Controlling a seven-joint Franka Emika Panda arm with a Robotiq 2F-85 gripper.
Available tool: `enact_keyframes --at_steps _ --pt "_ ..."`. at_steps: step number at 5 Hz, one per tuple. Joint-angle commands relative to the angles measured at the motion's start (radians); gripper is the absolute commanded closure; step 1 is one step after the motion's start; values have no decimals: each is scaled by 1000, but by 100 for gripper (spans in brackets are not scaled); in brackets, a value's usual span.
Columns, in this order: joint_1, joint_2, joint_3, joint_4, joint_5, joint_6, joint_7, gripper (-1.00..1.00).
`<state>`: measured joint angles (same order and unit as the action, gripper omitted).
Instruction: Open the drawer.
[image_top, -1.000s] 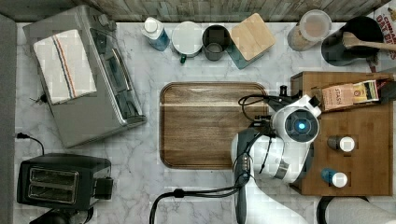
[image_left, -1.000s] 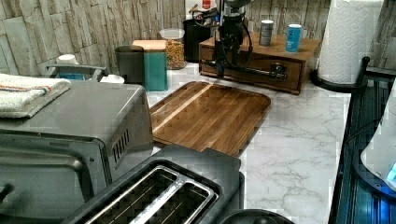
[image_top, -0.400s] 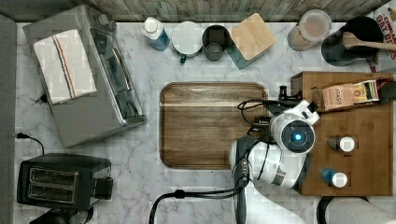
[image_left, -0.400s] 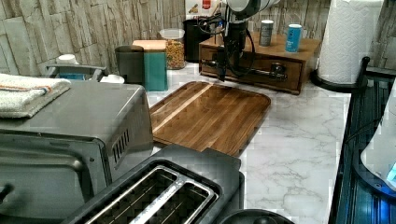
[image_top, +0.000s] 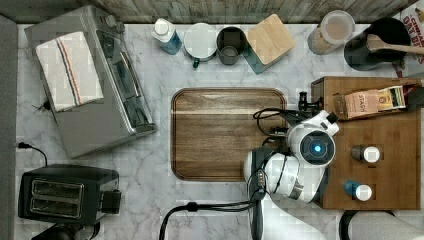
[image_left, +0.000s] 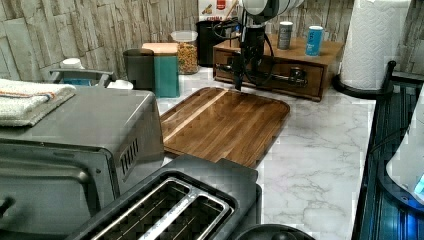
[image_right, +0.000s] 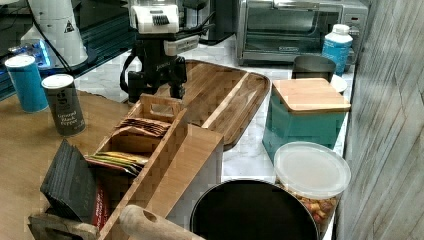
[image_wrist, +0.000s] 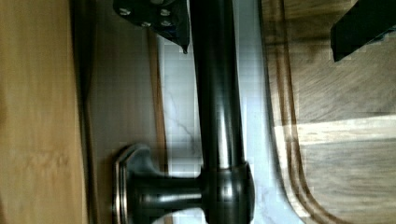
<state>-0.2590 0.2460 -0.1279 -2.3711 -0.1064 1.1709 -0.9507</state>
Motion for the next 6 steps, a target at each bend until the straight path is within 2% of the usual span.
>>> enact_keyframes --at_steps 1,3,4,5,6 --pt "-32 43 73 58 91 -218 -93 -100" --pt "28 -7 152 -60 165 -76 -153 -100" --pt "90 -14 190 -92 210 -50 -113 -100" --pt "175 -24 211 -123 174 -22 1 -100" --pt "199 -18 267 -116 218 -47 14 -100"
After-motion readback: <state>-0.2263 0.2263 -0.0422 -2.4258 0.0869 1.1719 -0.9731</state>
